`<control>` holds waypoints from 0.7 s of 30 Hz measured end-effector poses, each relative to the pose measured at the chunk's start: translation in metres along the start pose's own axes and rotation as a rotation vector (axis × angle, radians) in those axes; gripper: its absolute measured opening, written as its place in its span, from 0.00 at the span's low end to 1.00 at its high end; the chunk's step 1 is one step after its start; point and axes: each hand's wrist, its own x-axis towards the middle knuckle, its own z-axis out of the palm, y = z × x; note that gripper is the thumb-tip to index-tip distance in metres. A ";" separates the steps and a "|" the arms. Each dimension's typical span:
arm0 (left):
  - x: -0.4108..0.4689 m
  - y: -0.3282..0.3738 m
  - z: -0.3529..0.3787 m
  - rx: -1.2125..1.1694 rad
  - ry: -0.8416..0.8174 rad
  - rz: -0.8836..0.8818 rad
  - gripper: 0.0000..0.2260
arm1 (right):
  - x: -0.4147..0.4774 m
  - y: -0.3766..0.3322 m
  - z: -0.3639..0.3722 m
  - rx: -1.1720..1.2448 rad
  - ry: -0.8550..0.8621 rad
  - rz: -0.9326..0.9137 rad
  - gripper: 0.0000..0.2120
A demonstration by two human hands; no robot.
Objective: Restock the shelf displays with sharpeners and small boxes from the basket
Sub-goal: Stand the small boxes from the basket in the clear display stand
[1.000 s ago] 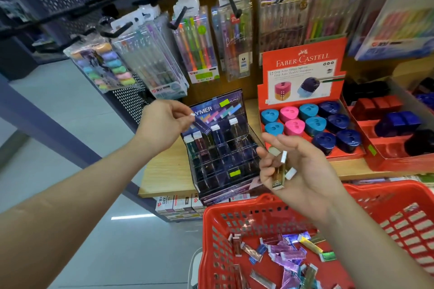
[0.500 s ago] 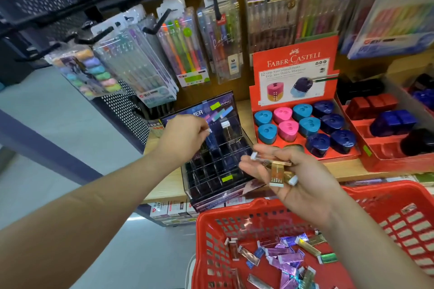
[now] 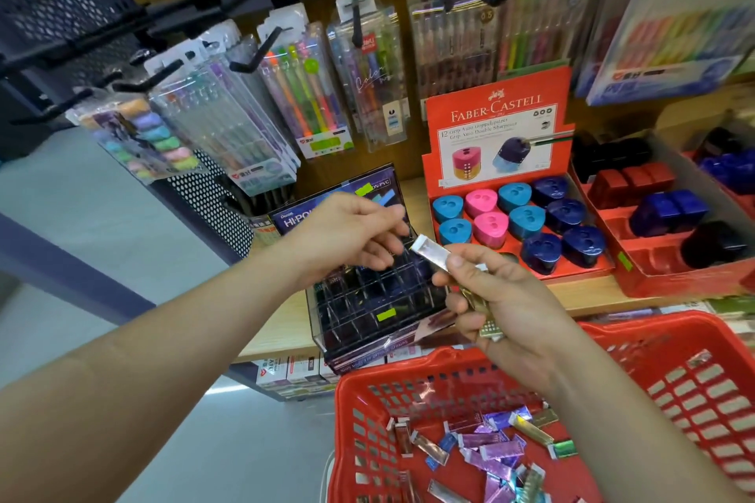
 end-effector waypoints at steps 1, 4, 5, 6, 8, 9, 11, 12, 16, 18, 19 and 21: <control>-0.004 0.004 0.002 -0.054 -0.099 -0.039 0.12 | 0.000 0.001 0.000 -0.011 0.005 -0.011 0.09; -0.012 0.005 0.009 -0.103 -0.205 -0.040 0.09 | 0.000 0.004 0.002 -0.050 0.002 -0.040 0.05; -0.013 0.004 0.009 -0.117 -0.184 -0.026 0.06 | -0.001 0.005 0.003 -0.057 0.003 -0.047 0.04; -0.013 0.003 0.008 -0.130 -0.147 -0.012 0.04 | -0.001 0.005 0.003 -0.053 0.008 -0.048 0.05; -0.012 0.001 -0.003 -0.140 -0.031 0.017 0.05 | -0.001 0.004 0.003 0.017 0.017 -0.024 0.09; -0.010 0.001 -0.011 -0.122 0.041 0.036 0.06 | -0.002 0.003 0.002 0.086 0.015 -0.001 0.12; -0.009 0.002 -0.030 -0.011 0.198 0.082 0.06 | -0.002 0.001 -0.001 0.231 -0.006 0.032 0.20; -0.008 0.000 -0.038 0.075 0.281 0.108 0.06 | -0.003 -0.001 -0.003 0.276 -0.016 0.034 0.24; -0.007 -0.014 -0.057 0.482 0.507 0.203 0.02 | -0.008 -0.007 -0.004 0.274 -0.022 0.009 0.23; -0.005 -0.022 -0.061 0.602 0.541 0.213 0.01 | -0.009 -0.006 -0.004 0.229 -0.013 0.014 0.18; -0.004 -0.025 -0.062 0.646 0.552 0.212 0.02 | -0.009 -0.005 -0.004 0.176 -0.001 0.024 0.15; -0.002 -0.029 -0.064 0.736 0.553 0.221 0.03 | -0.009 -0.003 -0.004 0.054 0.035 0.028 0.11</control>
